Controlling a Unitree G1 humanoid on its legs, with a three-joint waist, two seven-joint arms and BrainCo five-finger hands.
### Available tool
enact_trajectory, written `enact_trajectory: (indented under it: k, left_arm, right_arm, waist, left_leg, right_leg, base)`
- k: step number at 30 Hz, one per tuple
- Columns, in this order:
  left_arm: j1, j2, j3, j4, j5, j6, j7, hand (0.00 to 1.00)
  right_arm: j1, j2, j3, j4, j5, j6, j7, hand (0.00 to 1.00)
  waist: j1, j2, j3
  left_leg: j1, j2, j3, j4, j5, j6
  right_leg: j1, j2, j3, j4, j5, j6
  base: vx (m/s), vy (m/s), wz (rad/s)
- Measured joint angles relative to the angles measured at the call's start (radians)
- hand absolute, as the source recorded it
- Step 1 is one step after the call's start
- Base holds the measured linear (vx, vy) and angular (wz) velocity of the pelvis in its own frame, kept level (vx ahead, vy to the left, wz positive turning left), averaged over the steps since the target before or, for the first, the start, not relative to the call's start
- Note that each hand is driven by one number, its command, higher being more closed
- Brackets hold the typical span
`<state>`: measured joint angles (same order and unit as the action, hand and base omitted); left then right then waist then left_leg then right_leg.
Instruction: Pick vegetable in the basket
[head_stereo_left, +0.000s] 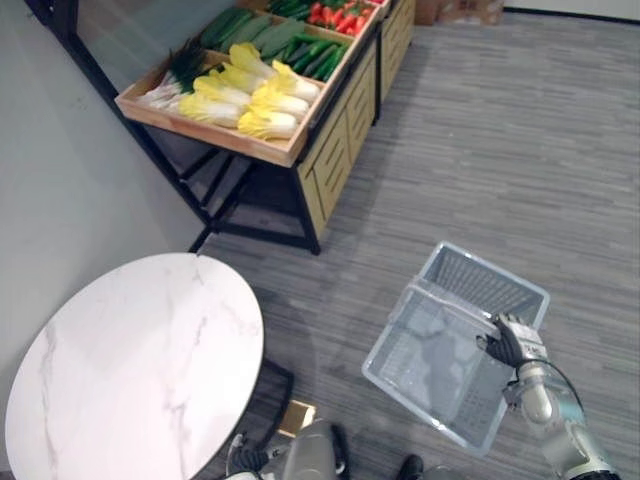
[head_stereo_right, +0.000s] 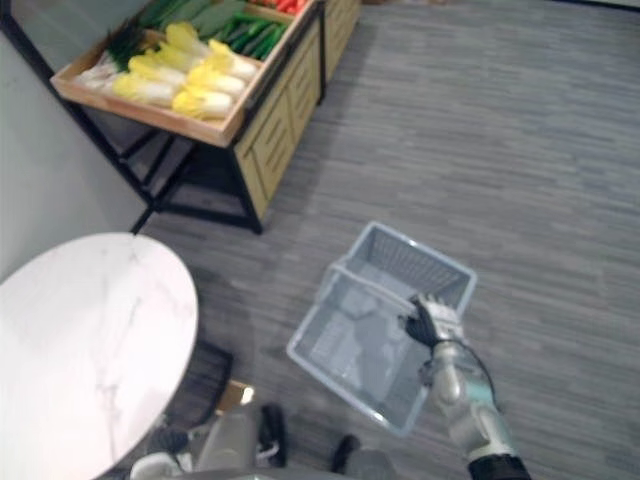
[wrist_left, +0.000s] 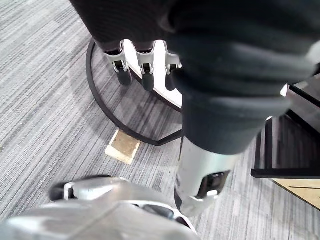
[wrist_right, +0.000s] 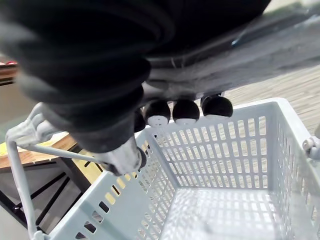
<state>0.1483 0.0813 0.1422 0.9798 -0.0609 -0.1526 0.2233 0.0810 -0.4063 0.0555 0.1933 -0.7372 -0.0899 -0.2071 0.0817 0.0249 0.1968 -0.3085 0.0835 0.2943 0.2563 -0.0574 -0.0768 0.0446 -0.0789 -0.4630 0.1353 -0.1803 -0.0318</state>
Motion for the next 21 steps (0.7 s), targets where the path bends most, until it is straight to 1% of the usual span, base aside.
enact_trajectory:
  k: [1, 2, 3, 4, 6, 7, 8, 9, 10, 11, 12, 13, 14, 15, 16, 17, 18, 19, 20, 21]
  left_arm:
    - [0.006, 0.000, 0.000, 0.002, 0.002, 0.002, -0.002, 0.00]
    - [0.019, 0.002, 0.002, 0.011, 0.005, 0.003, -0.001, 0.00]
    - [0.020, 0.007, 0.003, 0.019, 0.005, 0.005, -0.001, 0.00]
    - [0.015, 0.009, 0.003, 0.019, 0.007, 0.009, -0.001, 0.00]
    - [0.009, 0.010, 0.010, 0.016, 0.018, 0.009, -0.003, 0.00]
    - [0.008, 0.008, 0.012, 0.016, 0.035, 0.009, -0.003, 0.00]
    - [0.009, 0.006, 0.013, 0.016, 0.037, 0.009, -0.003, 0.00]
    - [0.009, 0.005, 0.011, 0.018, 0.037, 0.010, -0.001, 0.00]
    - [0.010, 0.005, 0.009, 0.018, 0.037, 0.010, -0.001, 0.00]
    - [0.013, 0.007, 0.004, 0.017, 0.037, 0.009, -0.001, 0.00]
    - [0.018, 0.021, -0.016, 0.017, 0.037, 0.010, 0.001, 0.00]
    - [0.019, 0.034, -0.023, 0.016, 0.037, 0.010, 0.001, 0.00]
    - [0.021, 0.054, -0.039, 0.014, 0.036, 0.011, 0.001, 0.00]
    - [0.023, 0.057, -0.040, 0.013, 0.036, 0.011, 0.001, 0.00]
    - [0.024, 0.058, -0.049, 0.013, 0.035, 0.012, 0.001, 0.00]
    - [0.025, 0.058, -0.058, 0.006, 0.034, 0.012, 0.001, 0.00]
    - [0.024, 0.059, -0.058, -0.006, 0.034, 0.012, 0.000, 0.00]
    - [0.021, 0.061, -0.058, -0.009, 0.032, 0.012, -0.002, 0.00]
    - [0.013, 0.060, -0.059, -0.018, 0.031, 0.012, -0.003, 0.00]
    - [0.009, 0.058, -0.061, -0.026, 0.031, 0.010, -0.006, 0.00]
  right_arm:
    - [0.000, 0.000, 0.002, 0.000, 0.000, -0.001, 0.000, 1.00]
    - [-0.001, 0.001, 0.011, 0.000, 0.000, -0.002, 0.000, 1.00]
    - [-0.002, 0.006, 0.020, 0.004, 0.000, -0.002, 0.000, 1.00]
    - [-0.010, 0.013, 0.048, 0.007, -0.001, -0.006, 0.000, 1.00]
    - [-0.027, 0.011, 0.061, 0.010, -0.002, -0.005, 0.001, 1.00]
    - [-0.044, 0.009, 0.075, 0.011, -0.002, -0.005, 0.007, 1.00]
    - [-0.054, 0.011, 0.088, 0.013, -0.001, -0.006, 0.009, 1.00]
    - [-0.064, 0.014, 0.111, 0.019, -0.001, -0.013, 0.009, 1.00]
    - [-0.062, 0.019, 0.118, 0.022, -0.001, -0.016, 0.010, 1.00]
    - [-0.060, 0.027, 0.125, 0.024, -0.001, -0.017, 0.012, 1.00]
    - [-0.060, 0.041, 0.152, 0.023, -0.003, -0.019, 0.015, 1.00]
    - [-0.058, 0.046, 0.159, 0.023, -0.003, -0.022, 0.017, 1.00]
    - [-0.056, 0.062, 0.164, 0.025, -0.005, -0.023, 0.020, 1.00]
    - [-0.056, 0.065, 0.165, 0.027, -0.006, -0.023, 0.020, 1.00]
    - [-0.057, 0.066, 0.165, 0.031, -0.007, -0.022, 0.021, 1.00]
    - [-0.056, 0.066, 0.164, 0.035, -0.008, -0.022, 0.022, 1.00]
    - [-0.058, 0.066, 0.161, 0.038, -0.009, -0.022, 0.022, 1.00]
    - [-0.060, 0.066, 0.157, 0.037, -0.008, -0.022, 0.022, 1.00]
    - [-0.062, 0.066, 0.147, 0.036, -0.008, -0.022, 0.022, 1.00]
    - [-0.066, 0.064, 0.145, 0.036, -0.009, -0.018, 0.022, 1.00]
  waist:
    - [0.005, 0.007, -0.004]
    - [0.012, 0.026, -0.015]
    - [0.014, 0.019, -0.014]
    - [0.011, -0.015, -0.019]
    - [0.014, -0.022, -0.021]
    - [0.015, -0.023, -0.021]
    - [0.019, -0.030, -0.022]
    - [0.025, -0.030, -0.023]
    - [0.029, -0.027, -0.025]
    - [0.030, -0.027, -0.026]
    - [0.028, -0.048, -0.035]
    - [0.027, -0.063, -0.041]
    - [0.015, -0.088, -0.045]
    - [0.006, -0.091, -0.045]
    - [0.001, -0.086, -0.041]
    - [-0.001, -0.085, -0.040]
    - [-0.003, -0.078, -0.037]
    - [-0.003, -0.079, -0.038]
    - [-0.017, -0.079, -0.038]
    - [-0.027, -0.075, -0.036]
  left_leg:
    - [0.009, -0.008, -0.001, -0.077, 0.044, 0.000]
    - [0.031, -0.007, -0.005, -0.182, 0.138, 0.014]
    - [0.042, -0.012, -0.001, -0.187, 0.161, 0.071]
    - [0.054, -0.046, -0.001, -0.182, 0.137, 0.093]
    - [0.055, -0.061, 0.004, -0.168, 0.121, 0.120]
    - [0.064, -0.076, 0.013, -0.149, 0.103, 0.145]
    - [0.080, -0.091, 0.025, -0.146, 0.082, 0.153]
    - [0.115, -0.106, 0.030, -0.148, 0.036, 0.155]
    - [0.132, -0.107, 0.030, -0.150, 0.023, 0.156]
    - [0.151, -0.107, 0.029, -0.151, 0.011, 0.154]
    - [0.182, -0.116, 0.027, -0.151, -0.012, 0.159]
    - [0.194, -0.124, 0.023, -0.153, -0.018, 0.162]
    - [0.238, -0.140, -0.006, -0.170, -0.028, 0.171]
    - [0.262, -0.142, -0.023, -0.180, -0.030, 0.176]
    - [0.291, -0.142, -0.044, -0.187, -0.037, 0.183]
    - [0.321, -0.135, -0.070, -0.183, -0.045, 0.191]
    - [0.343, -0.133, -0.095, -0.183, -0.045, 0.190]
    - [0.350, -0.132, -0.114, -0.184, -0.046, 0.190]
    - [0.356, -0.131, -0.155, -0.184, -0.047, 0.190]
    - [0.363, -0.127, -0.200, -0.184, -0.049, 0.186]
  right_leg:
    - [0.012, 0.011, 0.002, -0.016, 0.001, 0.004]
    - [0.039, 0.035, 0.010, -0.034, -0.008, 0.024]
    - [0.053, 0.036, 0.017, -0.036, -0.016, 0.037]
    - [0.064, 0.010, 0.038, -0.047, -0.019, 0.054]
    - [0.069, -0.004, 0.060, -0.049, -0.017, 0.065]
    - [0.083, -0.024, 0.084, -0.045, -0.021, 0.081]
    - [0.087, -0.042, 0.100, -0.023, -0.034, 0.105]
    - [0.069, -0.077, 0.120, 0.088, -0.057, 0.143]
    - [0.047, -0.091, 0.128, 0.168, -0.063, 0.152]
    - [0.008, -0.109, 0.141, 0.280, -0.064, 0.157]
    - [-0.099, -0.162, 0.183, 0.549, -0.010, 0.223]
    - [-0.143, -0.178, 0.210, 0.637, 0.034, 0.242]
    - [-0.218, -0.200, 0.253, 0.795, 0.190, 0.215]
    - [-0.232, -0.207, 0.253, 0.846, 0.257, 0.186]
    - [-0.259, -0.210, 0.255, 0.918, 0.236, 0.153]
    - [-0.294, -0.212, 0.247, 0.972, 0.185, 0.082]
    - [-0.331, -0.213, 0.232, 0.967, 0.133, 0.067]
    - [-0.346, -0.215, 0.221, 0.944, 0.114, 0.068]
    - [-0.372, -0.216, 0.209, 0.854, 0.092, 0.069]
    - [-0.378, -0.207, 0.221, 0.719, 0.090, 0.072]
  base:
    - [0.29, 0.116, -0.14]
    - [0.23, 0.109, -0.16]
    - [0.34, 0.139, 0.05]
    - [0.33, 0.129, 0.15]
    - [0.28, 0.126, 0.09]
    - [0.18, 0.111, -0.06]
    - [0.24, 0.152, -0.17]
    - [0.17, 0.124, -0.19]
    - [0.18, 0.174, -0.14]
    - [0.14, 0.175, 0.00]
    - [0.16, 0.161, 0.05]
    - [0.21, 0.090, 0.30]
    - [0.21, 0.022, 0.43]
    - [0.29, 0.005, 0.55]
    - [0.29, -0.004, 0.52]
    - [0.32, -0.018, 0.62]
    - [0.25, -0.035, 0.62]
    - [0.24, -0.082, 0.87]
    - [0.24, -0.124, 1.13]
    - [0.24, -0.140, 1.17]
